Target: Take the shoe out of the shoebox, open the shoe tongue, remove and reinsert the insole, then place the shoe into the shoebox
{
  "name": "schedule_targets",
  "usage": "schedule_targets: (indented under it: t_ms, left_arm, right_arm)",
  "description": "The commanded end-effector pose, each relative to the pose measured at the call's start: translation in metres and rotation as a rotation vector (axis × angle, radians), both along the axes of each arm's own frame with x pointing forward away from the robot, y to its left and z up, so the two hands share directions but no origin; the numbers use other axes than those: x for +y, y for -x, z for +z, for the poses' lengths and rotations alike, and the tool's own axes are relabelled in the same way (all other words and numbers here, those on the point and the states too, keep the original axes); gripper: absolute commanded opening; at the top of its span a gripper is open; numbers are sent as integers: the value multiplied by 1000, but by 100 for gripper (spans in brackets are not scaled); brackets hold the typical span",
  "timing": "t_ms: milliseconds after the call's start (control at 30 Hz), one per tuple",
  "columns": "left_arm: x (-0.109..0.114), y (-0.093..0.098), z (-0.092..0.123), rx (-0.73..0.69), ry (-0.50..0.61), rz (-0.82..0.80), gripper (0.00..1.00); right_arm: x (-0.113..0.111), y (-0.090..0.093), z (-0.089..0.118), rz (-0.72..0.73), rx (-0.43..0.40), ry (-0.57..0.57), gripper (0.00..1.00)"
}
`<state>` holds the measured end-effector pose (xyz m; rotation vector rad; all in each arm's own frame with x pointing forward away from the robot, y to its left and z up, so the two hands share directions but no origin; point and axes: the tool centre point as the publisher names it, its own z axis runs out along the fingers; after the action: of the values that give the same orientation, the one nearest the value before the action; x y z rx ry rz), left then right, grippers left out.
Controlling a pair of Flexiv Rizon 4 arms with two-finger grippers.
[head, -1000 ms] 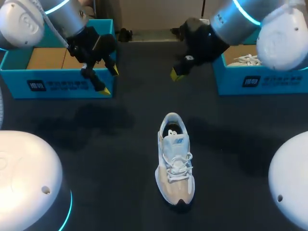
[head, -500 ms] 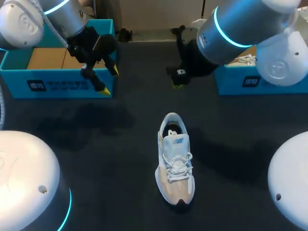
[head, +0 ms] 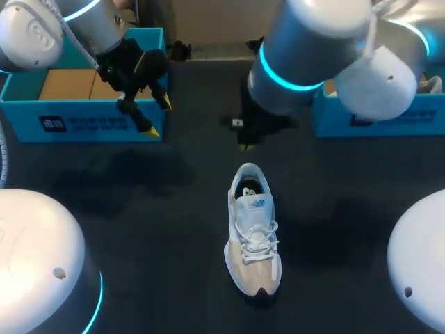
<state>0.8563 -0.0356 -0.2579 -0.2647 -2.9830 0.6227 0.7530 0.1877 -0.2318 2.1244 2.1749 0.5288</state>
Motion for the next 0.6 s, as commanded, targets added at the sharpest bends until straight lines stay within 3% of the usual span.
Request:
schedule_targets:
  t_ms: [33, 400, 533, 600]
  left_arm:
    - [0, 0, 0, 0, -2, 0, 100]
    - [0, 0, 0, 0, -2, 0, 100]
    - [0, 0, 0, 0, -2, 0, 100]
    - [6, -11, -5, 10, -28, -22, 100]
  right_arm:
    - [7, 10, -16, -136, 22, 85, 0]
    - [7, 10, -16, -136, 22, 85, 0]
    - [10, 3, -30, -143, 13, 144, 0]
    - [10, 4, -38, -149, 15, 155, 0]
